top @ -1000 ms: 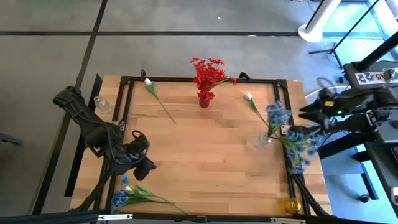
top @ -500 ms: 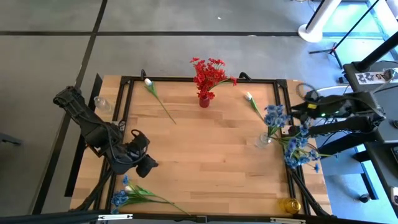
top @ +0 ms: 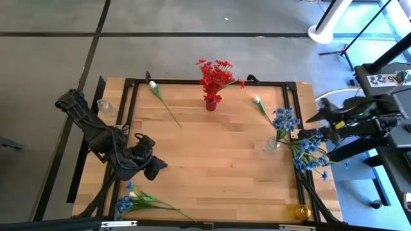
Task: Sort flowers into vase by color
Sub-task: Adjust the blue flowers on the transparent vase
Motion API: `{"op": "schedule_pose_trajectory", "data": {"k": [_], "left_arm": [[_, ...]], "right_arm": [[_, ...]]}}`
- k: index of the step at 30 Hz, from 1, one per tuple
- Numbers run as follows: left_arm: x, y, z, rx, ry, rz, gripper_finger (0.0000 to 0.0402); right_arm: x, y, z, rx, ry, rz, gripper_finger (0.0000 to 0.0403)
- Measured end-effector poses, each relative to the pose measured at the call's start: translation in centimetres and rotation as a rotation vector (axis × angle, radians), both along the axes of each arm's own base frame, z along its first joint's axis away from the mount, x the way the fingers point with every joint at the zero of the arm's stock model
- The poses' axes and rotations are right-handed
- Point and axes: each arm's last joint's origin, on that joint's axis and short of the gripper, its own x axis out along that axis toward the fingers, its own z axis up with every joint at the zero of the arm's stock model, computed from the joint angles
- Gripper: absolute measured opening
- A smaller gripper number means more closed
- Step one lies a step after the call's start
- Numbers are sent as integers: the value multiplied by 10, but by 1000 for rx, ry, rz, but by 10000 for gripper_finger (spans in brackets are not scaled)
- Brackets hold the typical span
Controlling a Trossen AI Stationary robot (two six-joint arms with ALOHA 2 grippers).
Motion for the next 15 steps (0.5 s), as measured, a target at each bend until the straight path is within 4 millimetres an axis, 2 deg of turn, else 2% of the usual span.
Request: {"op": "schedule_pose_trajectory", "data": {"k": [4,8,11,15], "left_arm": [[2,0,-1,1,4,7,117],[5,5,-1,0,3,33,117],[8,9,-1,3,3,55,117],[13,17,-1,20,6,76,117]], "right_arm": [[16,3,-23,-26,110,89,179],[30,9,-43,74,204,184,179],[37,11,-46,140,211,182,179],[35,11,-42,172,201,163,179]]}}
